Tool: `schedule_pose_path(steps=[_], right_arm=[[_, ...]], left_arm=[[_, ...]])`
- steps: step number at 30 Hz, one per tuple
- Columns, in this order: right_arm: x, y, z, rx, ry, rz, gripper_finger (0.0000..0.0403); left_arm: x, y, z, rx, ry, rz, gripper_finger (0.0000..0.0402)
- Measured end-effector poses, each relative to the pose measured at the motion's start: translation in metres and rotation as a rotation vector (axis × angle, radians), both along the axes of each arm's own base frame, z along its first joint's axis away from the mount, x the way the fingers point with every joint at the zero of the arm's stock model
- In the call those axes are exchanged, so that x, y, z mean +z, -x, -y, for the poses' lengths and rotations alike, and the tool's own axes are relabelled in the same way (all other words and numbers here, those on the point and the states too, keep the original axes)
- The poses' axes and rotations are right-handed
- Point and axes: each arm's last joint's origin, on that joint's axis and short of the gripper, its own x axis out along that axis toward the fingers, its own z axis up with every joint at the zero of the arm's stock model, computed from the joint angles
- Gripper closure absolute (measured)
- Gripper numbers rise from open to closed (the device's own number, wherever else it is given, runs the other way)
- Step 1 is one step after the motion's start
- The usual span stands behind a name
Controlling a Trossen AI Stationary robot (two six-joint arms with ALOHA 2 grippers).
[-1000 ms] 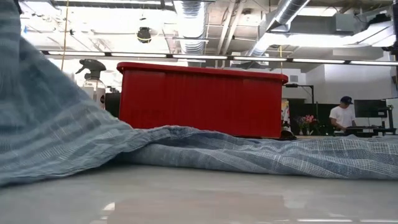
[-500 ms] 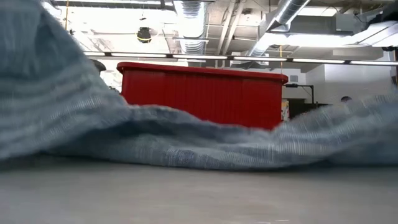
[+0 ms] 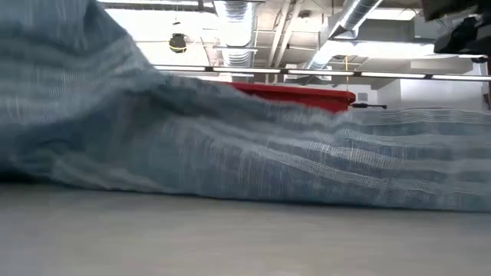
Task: Fold Laundry from Bin
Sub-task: Fold the patterned blue shirt
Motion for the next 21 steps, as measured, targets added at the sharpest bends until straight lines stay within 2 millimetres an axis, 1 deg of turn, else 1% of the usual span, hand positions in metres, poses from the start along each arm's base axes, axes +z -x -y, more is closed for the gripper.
schedule_pose_path(steps=[4,7,13,21], right_arm=[[0.000,0.004,0.010,-0.016,0.006,-0.005,0.0386],[0.005,0.008,0.019,-0.029,0.017,0.018,0.0386],[0.012,0.016,0.039,-0.066,0.031,0.064,0.0386],[0.015,0.017,0.062,-0.078,0.070,0.082,0.0386]], left_arm=[[-0.022,-0.001,-0.007,0.017,-0.045,-0.095,0.0401],[-0.027,0.001,-0.011,0.029,-0.065,-0.095,0.0401],[-0.019,0.005,-0.018,0.038,-0.055,-0.049,0.0401],[-0.014,0.003,-0.025,0.035,-0.072,-0.040,0.0401]])
